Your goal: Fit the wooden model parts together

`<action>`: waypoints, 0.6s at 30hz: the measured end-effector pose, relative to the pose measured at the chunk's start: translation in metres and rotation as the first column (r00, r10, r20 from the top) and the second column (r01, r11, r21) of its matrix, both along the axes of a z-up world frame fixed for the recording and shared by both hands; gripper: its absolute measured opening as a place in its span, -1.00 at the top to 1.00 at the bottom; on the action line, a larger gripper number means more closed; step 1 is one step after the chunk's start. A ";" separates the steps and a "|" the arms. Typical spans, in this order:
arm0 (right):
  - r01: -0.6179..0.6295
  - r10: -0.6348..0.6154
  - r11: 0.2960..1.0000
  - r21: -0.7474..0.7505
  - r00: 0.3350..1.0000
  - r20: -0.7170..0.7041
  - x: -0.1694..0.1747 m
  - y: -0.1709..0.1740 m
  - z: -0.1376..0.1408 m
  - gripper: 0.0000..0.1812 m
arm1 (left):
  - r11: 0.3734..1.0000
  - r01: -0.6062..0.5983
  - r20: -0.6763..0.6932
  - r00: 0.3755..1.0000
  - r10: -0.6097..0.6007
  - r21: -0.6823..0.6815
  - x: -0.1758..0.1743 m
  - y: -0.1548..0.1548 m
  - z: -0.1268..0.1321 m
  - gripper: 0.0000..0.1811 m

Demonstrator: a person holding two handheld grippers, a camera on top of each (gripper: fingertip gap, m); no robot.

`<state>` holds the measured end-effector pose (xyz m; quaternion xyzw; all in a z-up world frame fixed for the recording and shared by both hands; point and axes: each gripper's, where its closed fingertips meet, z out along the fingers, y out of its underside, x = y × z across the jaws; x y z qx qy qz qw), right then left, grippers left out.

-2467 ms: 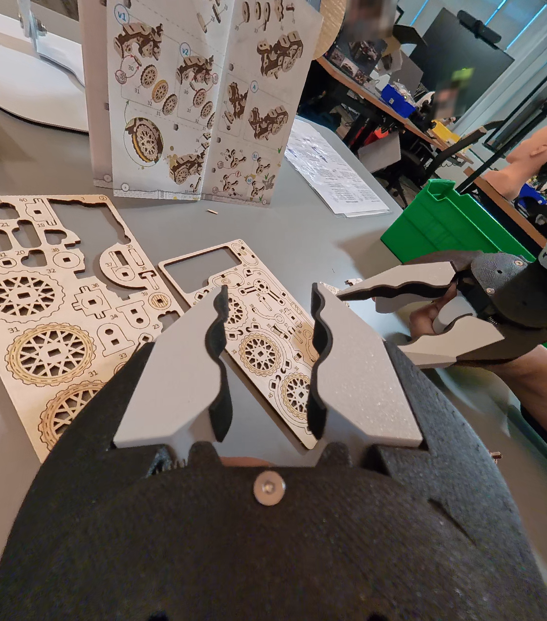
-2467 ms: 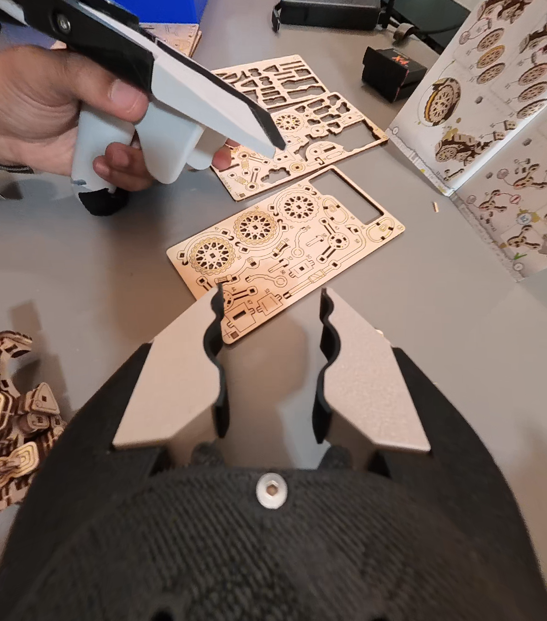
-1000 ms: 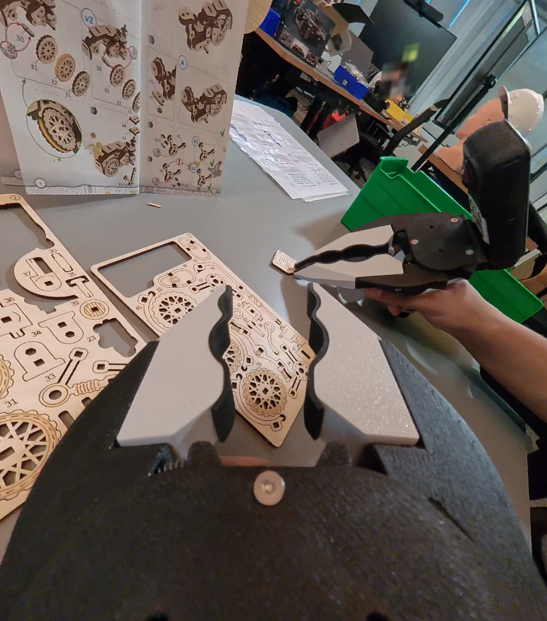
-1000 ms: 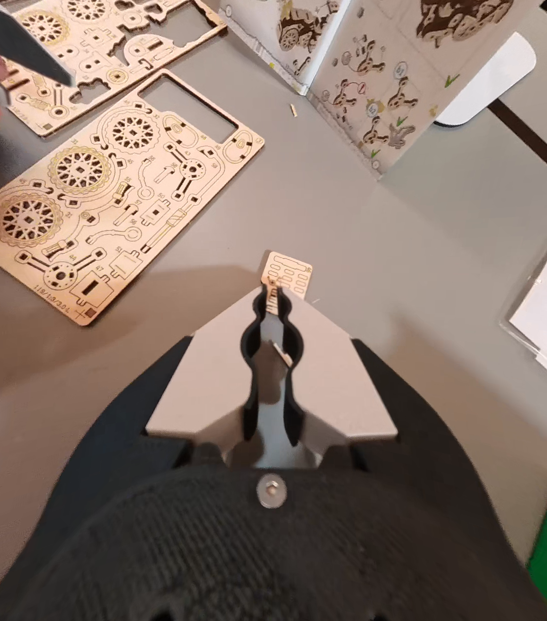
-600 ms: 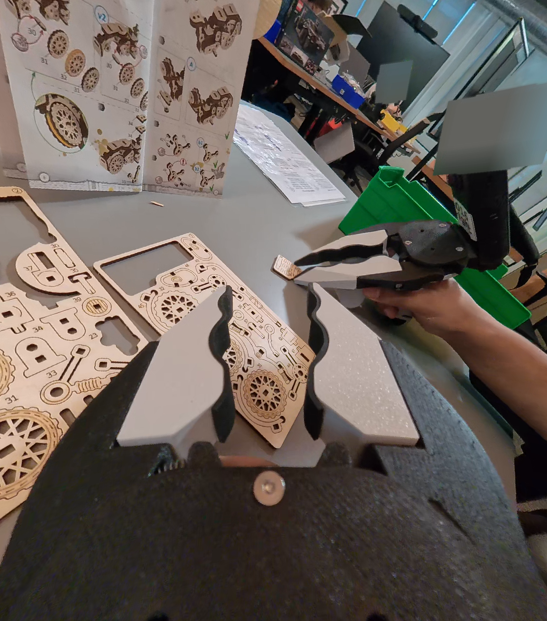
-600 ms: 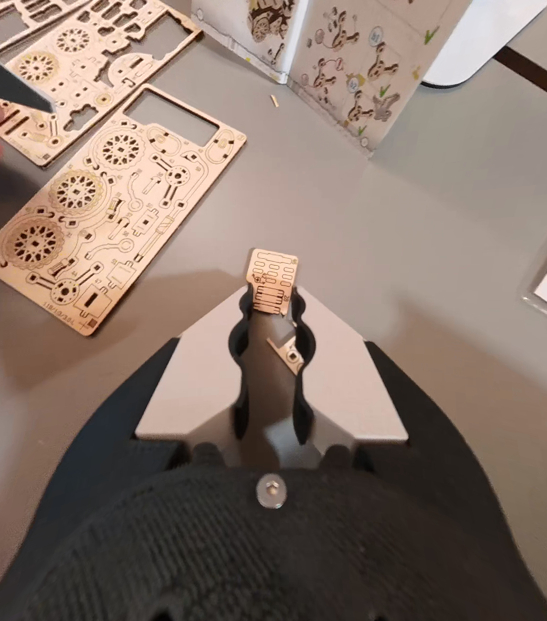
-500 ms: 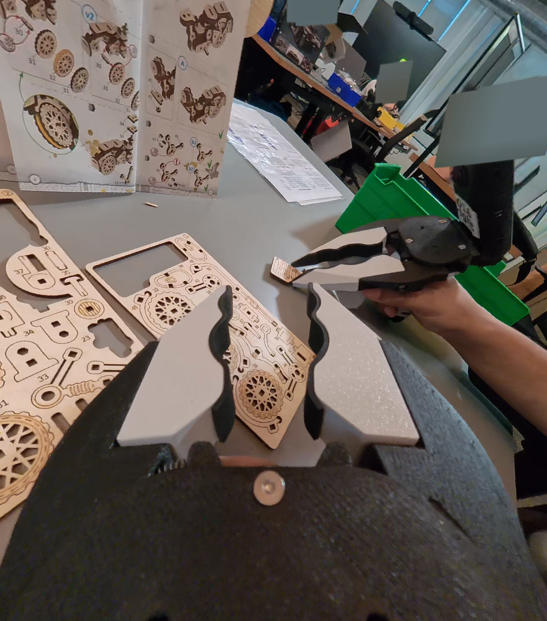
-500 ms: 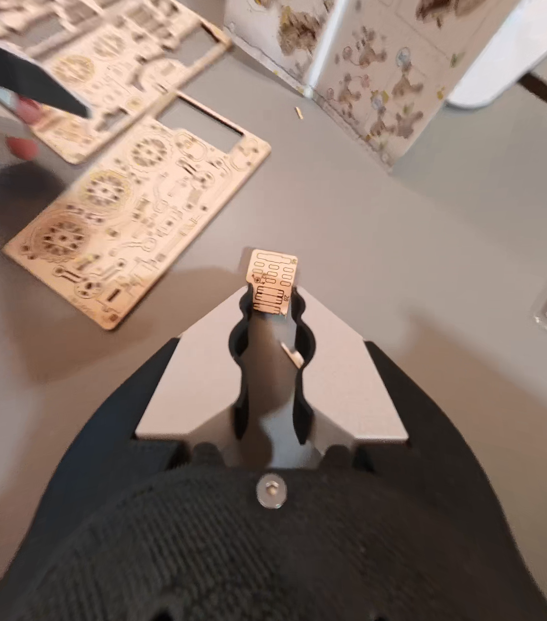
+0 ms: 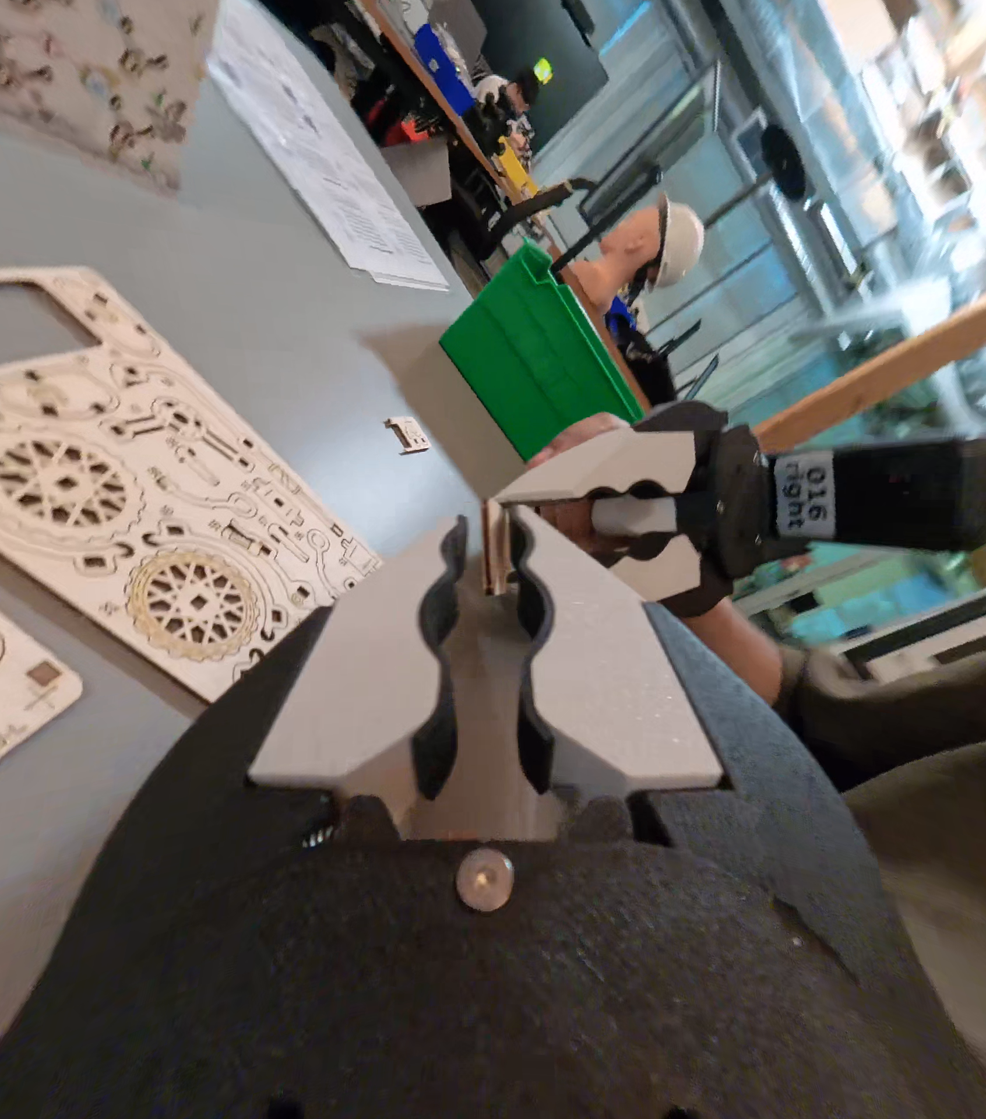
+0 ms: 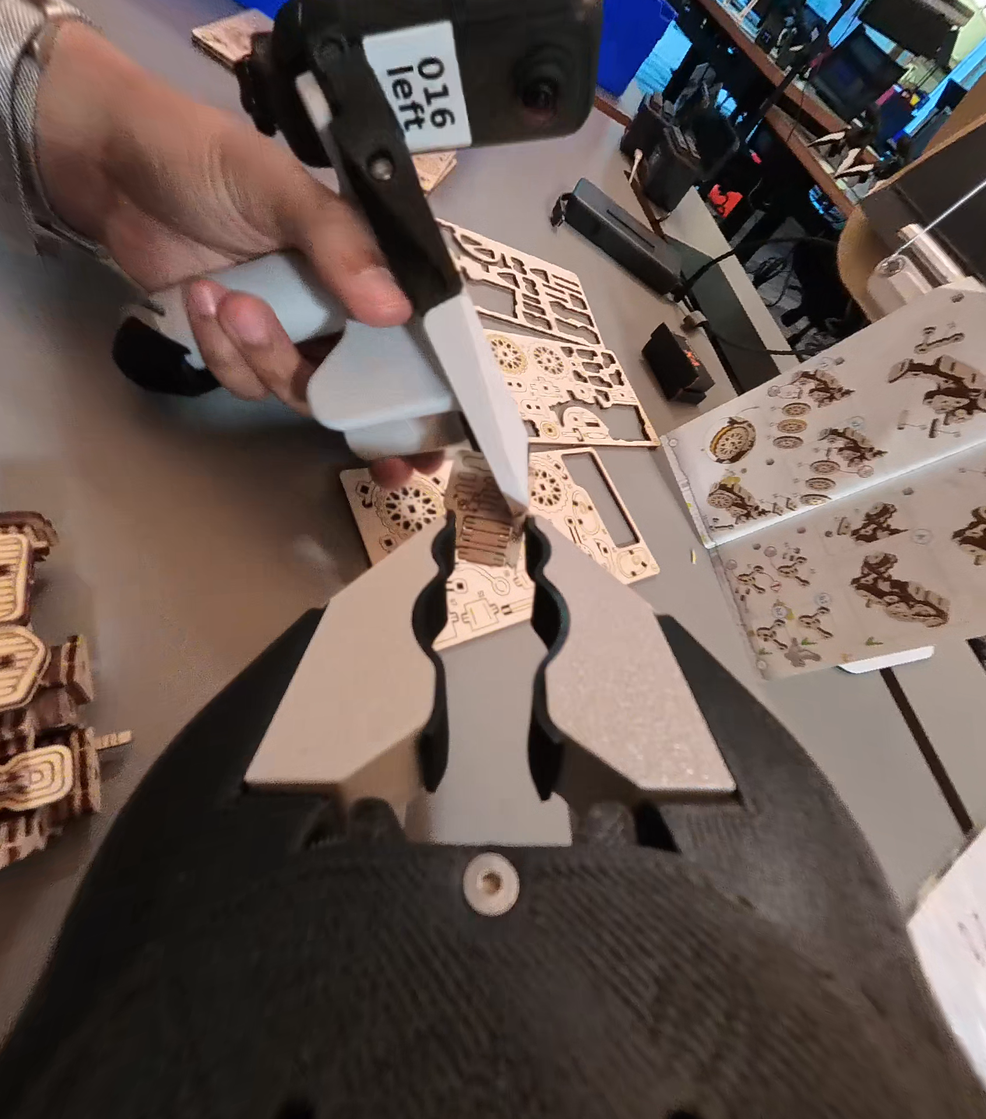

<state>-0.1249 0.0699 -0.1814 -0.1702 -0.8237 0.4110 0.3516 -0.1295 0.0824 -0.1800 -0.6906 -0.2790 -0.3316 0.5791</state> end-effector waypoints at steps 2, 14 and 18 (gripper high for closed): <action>0.001 -0.001 1.000 0.008 1.000 -0.011 0.001 0.002 0.001 0.78 | 0.999 0.007 0.106 0.994 -0.011 0.041 -0.003 -0.003 0.003 0.95; -0.005 0.002 0.992 -0.124 1.000 -0.019 -0.002 0.001 0.012 0.72 | 0.996 0.068 0.071 0.995 -0.072 0.055 0.003 -0.005 0.005 0.99; 0.117 -0.128 0.904 -0.412 0.992 0.002 -0.015 0.028 0.043 0.50 | 0.985 -0.036 0.154 0.988 0.010 0.167 -0.017 -0.011 0.021 0.99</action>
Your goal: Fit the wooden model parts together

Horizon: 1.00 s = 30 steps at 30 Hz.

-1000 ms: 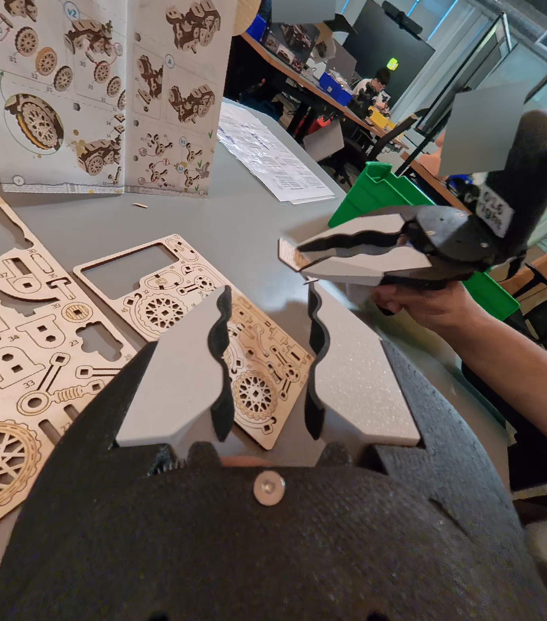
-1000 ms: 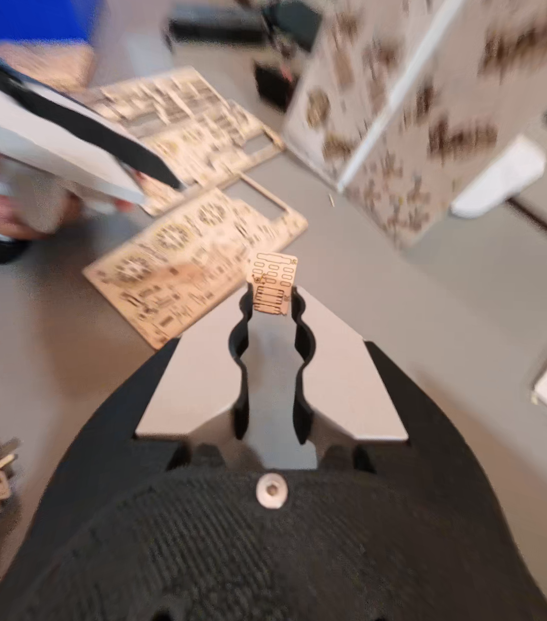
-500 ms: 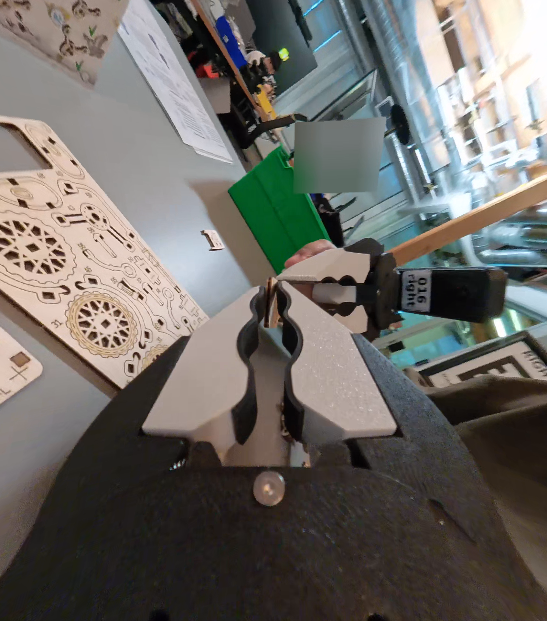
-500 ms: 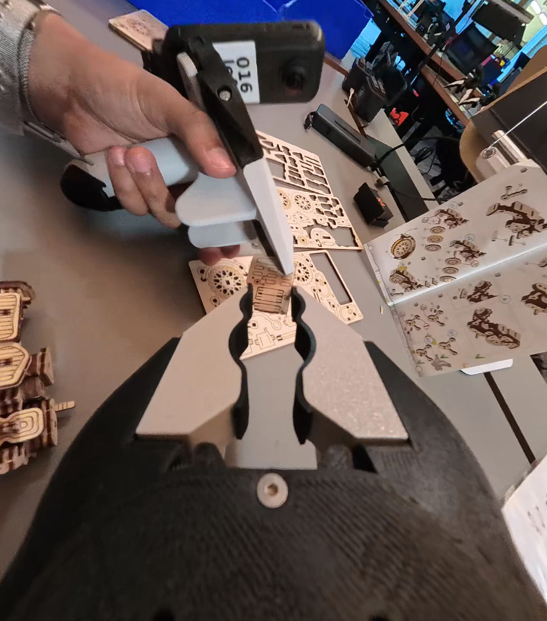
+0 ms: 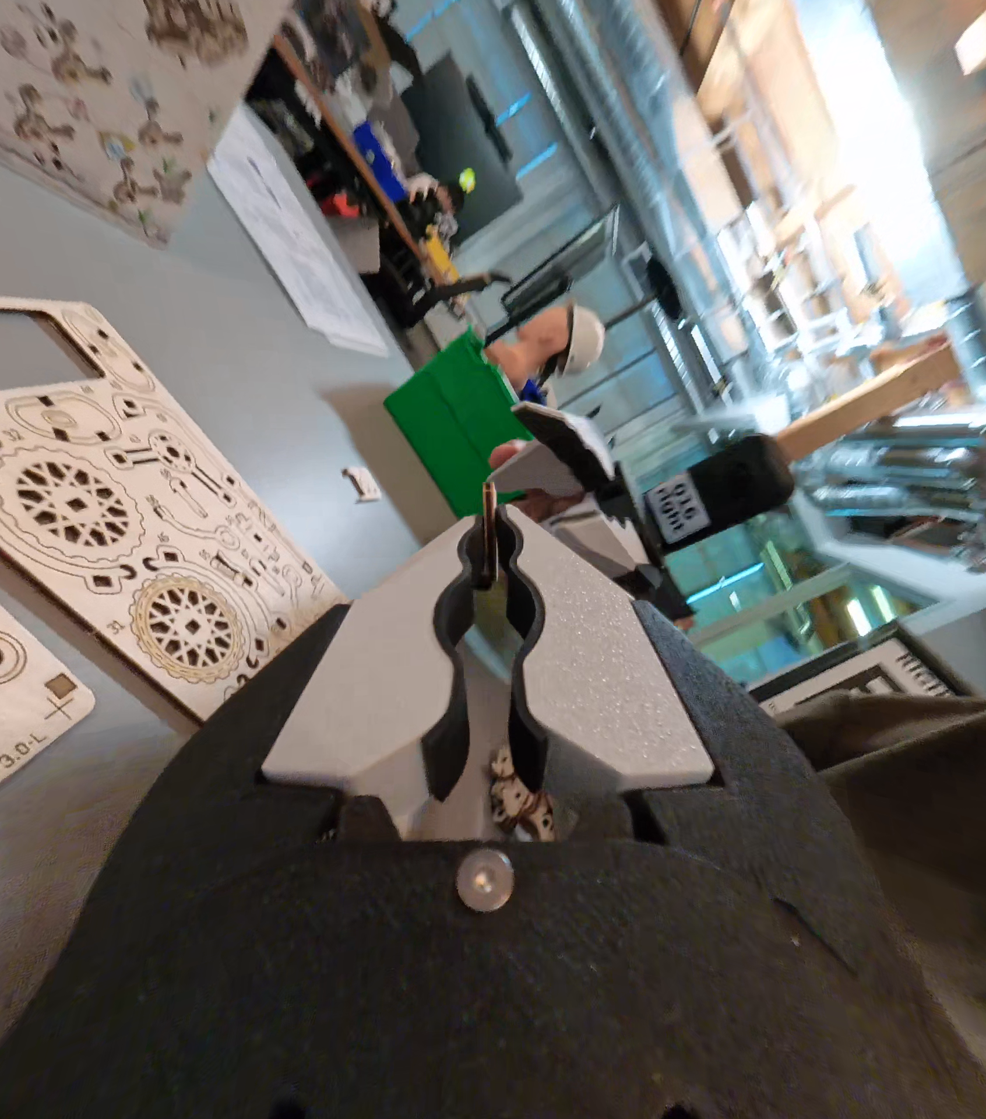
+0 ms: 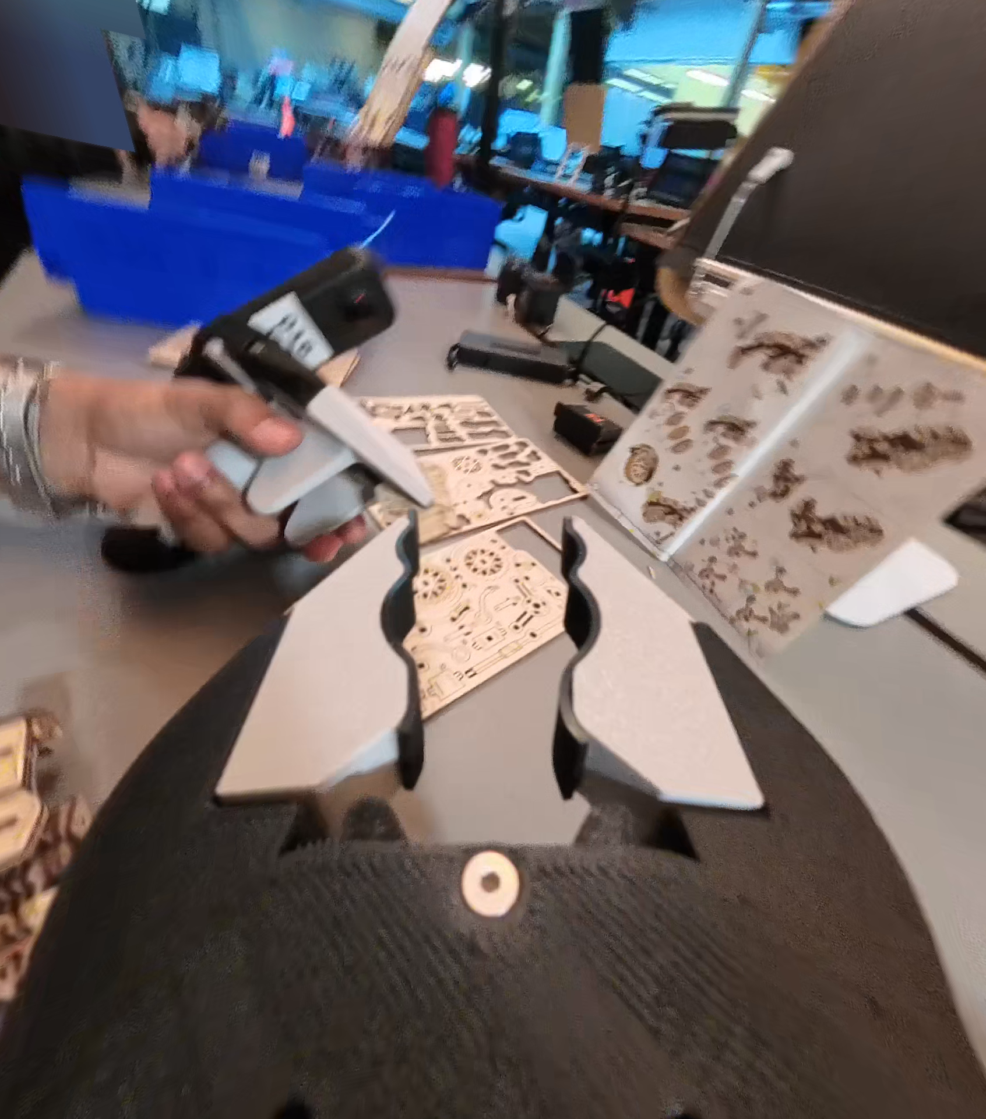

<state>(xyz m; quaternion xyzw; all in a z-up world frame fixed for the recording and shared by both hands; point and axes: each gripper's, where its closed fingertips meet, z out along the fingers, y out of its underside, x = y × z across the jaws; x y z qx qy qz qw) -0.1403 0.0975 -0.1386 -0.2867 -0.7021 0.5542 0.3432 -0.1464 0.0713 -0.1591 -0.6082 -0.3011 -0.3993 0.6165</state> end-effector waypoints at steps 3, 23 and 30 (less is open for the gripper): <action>0.095 -0.071 0.956 -0.279 0.993 0.093 -0.010 0.032 0.014 0.44 | 0.996 -0.044 0.052 0.998 0.040 0.077 -0.010 -0.006 0.010 1.00; -0.022 0.214 0.857 -0.515 0.924 0.316 -0.001 0.007 -0.006 0.56 | 0.995 -0.048 -0.218 0.974 0.067 0.092 0.003 -0.002 0.022 0.99; -0.074 0.332 0.788 -0.611 0.887 0.321 0.007 -0.021 -0.001 0.79 | 0.994 -0.026 -0.243 0.969 0.050 0.102 0.010 0.000 0.024 0.99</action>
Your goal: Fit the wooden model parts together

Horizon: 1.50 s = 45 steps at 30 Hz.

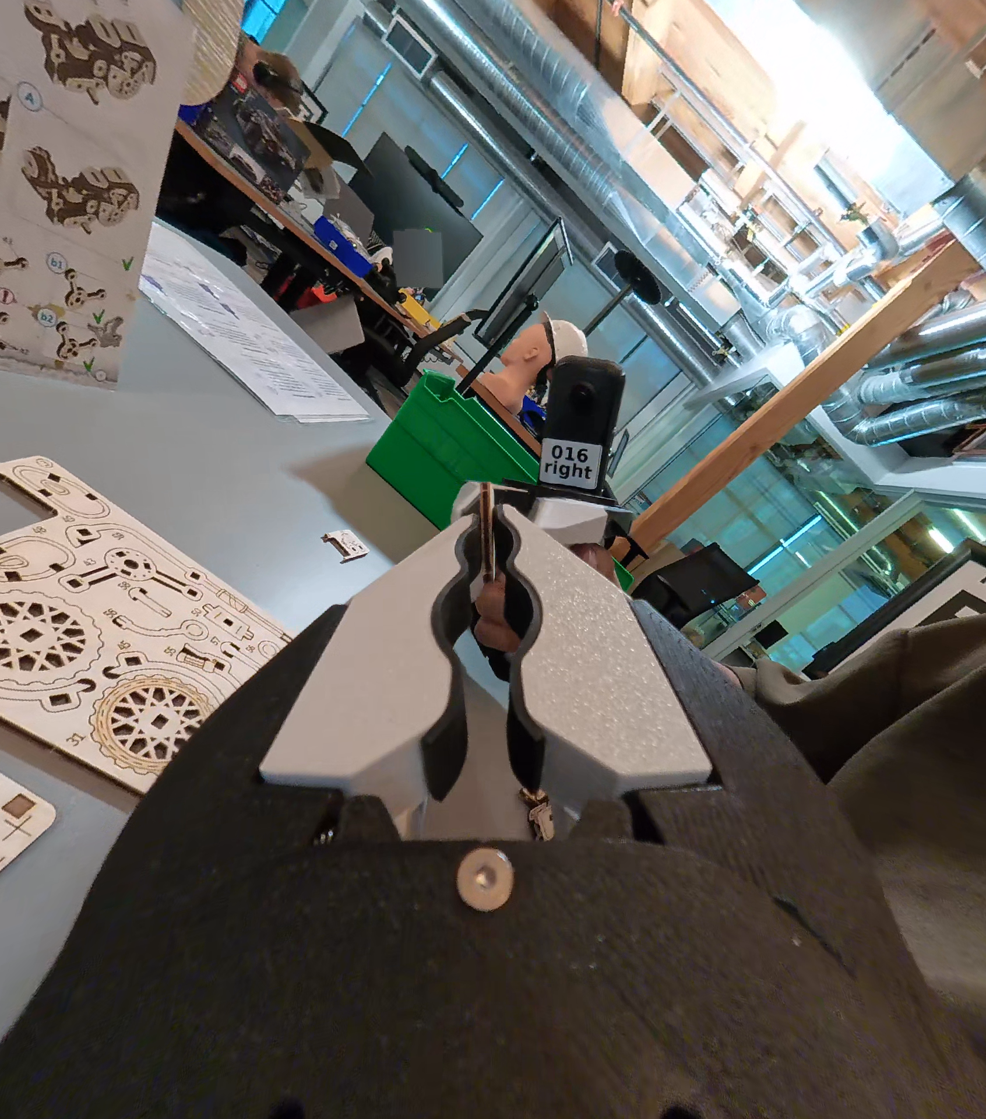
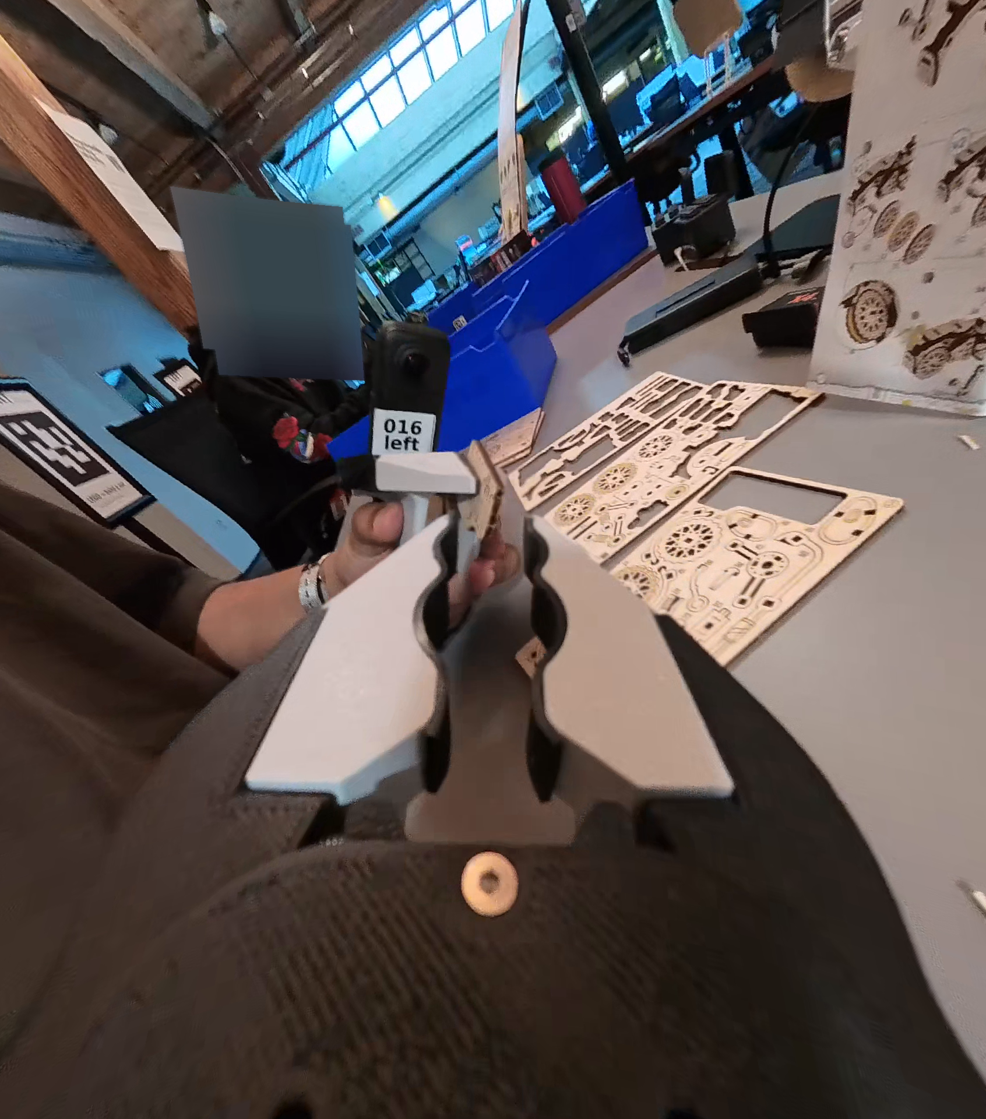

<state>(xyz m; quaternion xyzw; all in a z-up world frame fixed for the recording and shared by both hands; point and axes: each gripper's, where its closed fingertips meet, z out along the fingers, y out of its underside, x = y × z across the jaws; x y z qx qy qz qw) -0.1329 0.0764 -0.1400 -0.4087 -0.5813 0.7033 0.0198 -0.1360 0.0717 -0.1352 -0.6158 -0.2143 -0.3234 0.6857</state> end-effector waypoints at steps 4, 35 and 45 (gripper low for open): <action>0.011 -0.011 1.000 -0.012 1.000 -0.013 0.000 0.006 0.003 0.90 | 1.000 0.006 -0.006 1.000 -0.006 0.002 0.003 0.001 0.000 0.99; -0.174 0.181 0.962 -0.213 0.983 0.014 0.017 -0.007 0.019 1.00 | 0.991 0.089 0.034 0.995 -0.092 0.100 0.017 -0.002 0.016 0.99; -0.169 0.174 0.967 -0.191 0.985 0.010 0.017 -0.004 0.020 1.00 | 0.992 0.081 0.029 0.996 -0.084 0.096 0.018 -0.002 0.016 0.99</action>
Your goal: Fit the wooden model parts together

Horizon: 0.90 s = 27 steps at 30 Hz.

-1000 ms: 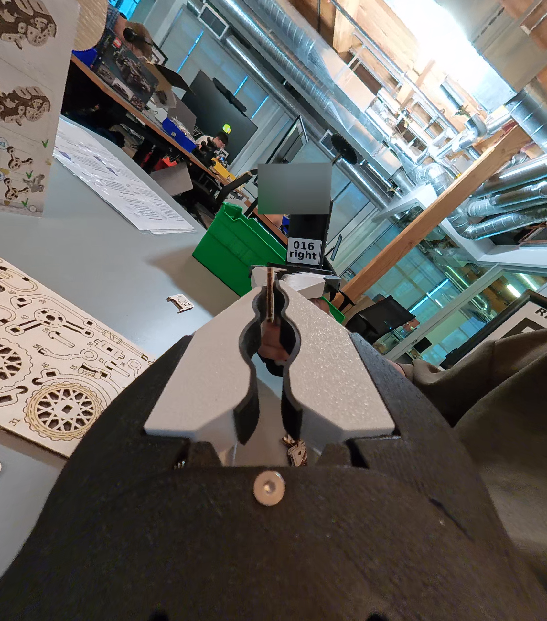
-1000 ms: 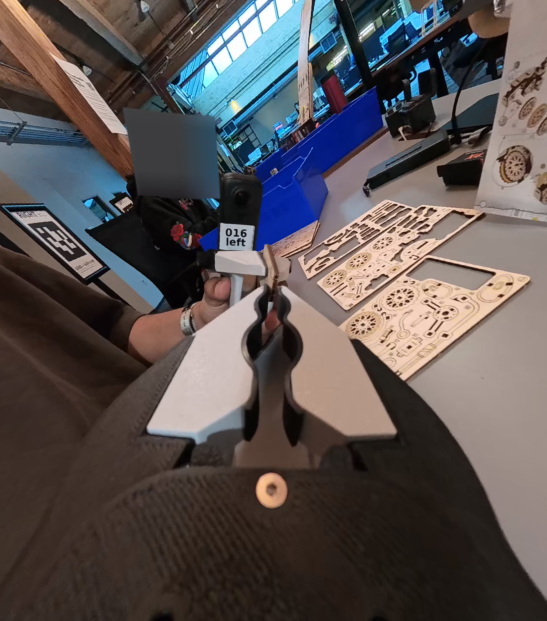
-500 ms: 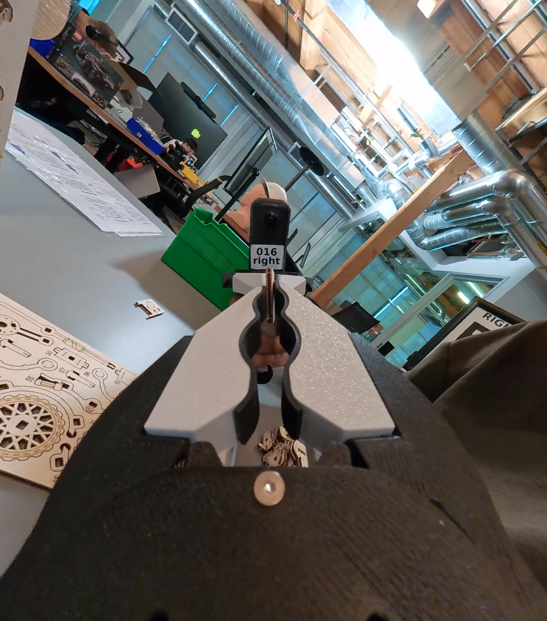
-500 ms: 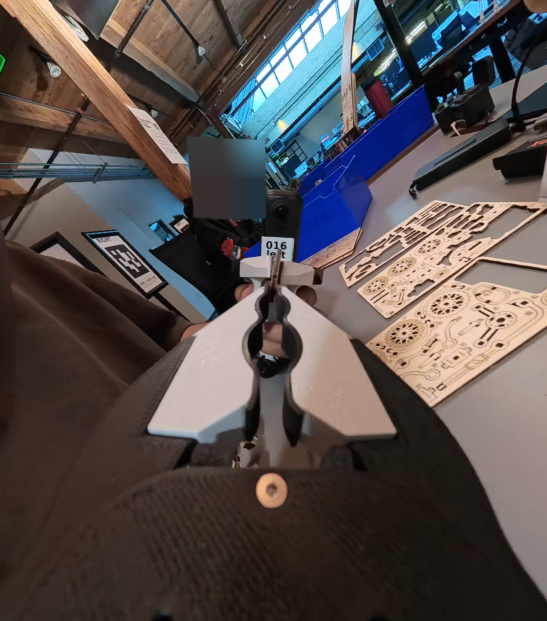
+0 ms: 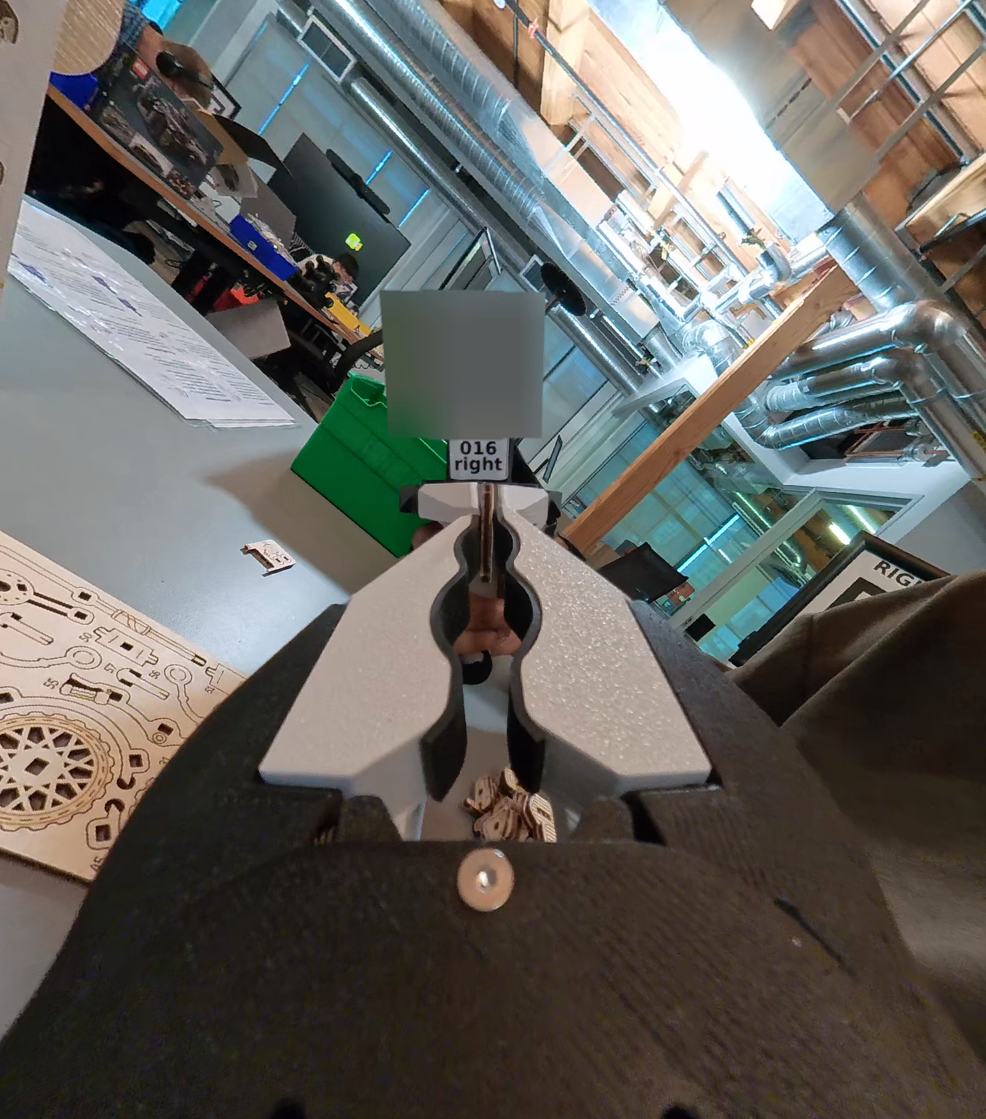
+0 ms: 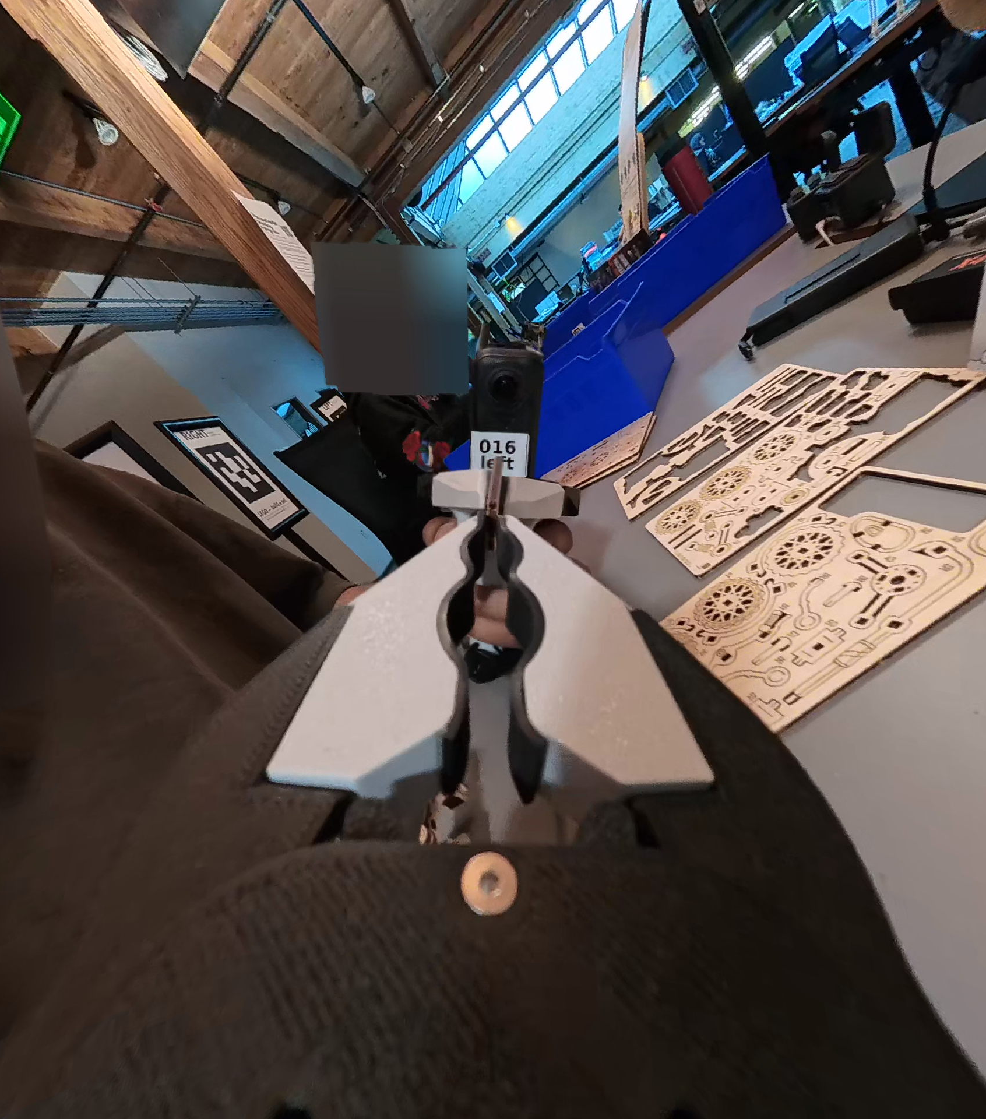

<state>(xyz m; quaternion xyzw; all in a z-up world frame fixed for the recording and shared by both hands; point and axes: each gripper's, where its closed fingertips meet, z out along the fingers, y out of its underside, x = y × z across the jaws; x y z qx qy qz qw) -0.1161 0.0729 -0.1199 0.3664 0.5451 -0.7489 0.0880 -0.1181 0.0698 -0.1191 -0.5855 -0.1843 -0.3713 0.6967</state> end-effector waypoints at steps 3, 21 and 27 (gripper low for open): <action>0.014 -0.014 1.000 -0.001 1.000 0.006 -0.002 0.002 0.000 1.00 | 0.999 -0.010 -0.033 0.999 0.008 -0.039 0.003 0.003 -0.005 0.88; -0.053 0.055 0.998 -0.034 0.997 0.053 0.004 -0.002 0.002 1.00 | 0.998 0.057 0.024 0.998 -0.057 0.003 0.008 0.001 0.000 1.00; -0.096 0.103 0.990 -0.108 0.993 0.061 0.008 -0.004 0.011 1.00 | 0.992 0.108 0.102 0.988 -0.115 0.069 0.012 -0.001 0.008 1.00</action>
